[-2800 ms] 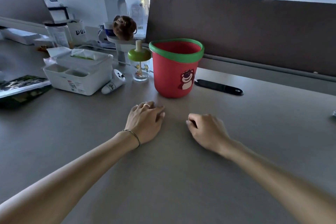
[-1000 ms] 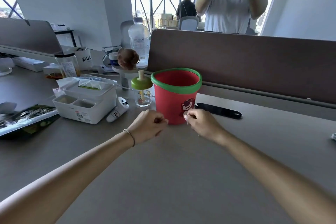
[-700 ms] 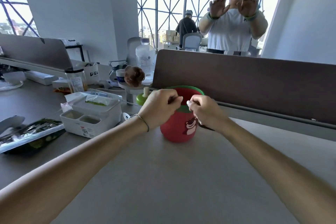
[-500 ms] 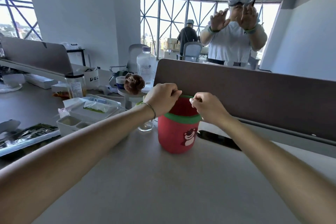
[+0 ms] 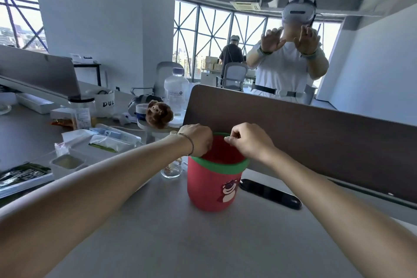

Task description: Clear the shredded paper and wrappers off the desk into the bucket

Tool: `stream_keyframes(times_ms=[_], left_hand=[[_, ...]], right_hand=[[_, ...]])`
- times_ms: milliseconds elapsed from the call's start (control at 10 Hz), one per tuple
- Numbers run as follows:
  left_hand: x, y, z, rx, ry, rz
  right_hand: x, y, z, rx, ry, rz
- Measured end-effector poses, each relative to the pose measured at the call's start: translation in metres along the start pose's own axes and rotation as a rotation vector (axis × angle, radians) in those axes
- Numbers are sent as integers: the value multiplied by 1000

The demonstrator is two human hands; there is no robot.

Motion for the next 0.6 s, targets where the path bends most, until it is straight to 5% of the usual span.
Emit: stream_keyframes(times_ms=[300, 500, 600], left_hand=[[-1, -6, -2, 5, 22, -52], [-6, -4, 5, 38, 34, 19], [-10, 3, 11, 61, 175, 191]], right_hand=[[5, -14, -11, -34, -75, 204], [3, -18, -4, -38, -267, 295], [1, -13, 6, -68, -150, 203]])
Point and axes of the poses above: each hand's wrist, its own z-axis away from the middle knuckle, its own x-axis out of the palm, y = z × x, the point moved 3 cm from there along -z, towards the middle knuckle, and after that the axes turned 8 degrees about -y, right-handed, at the moved point
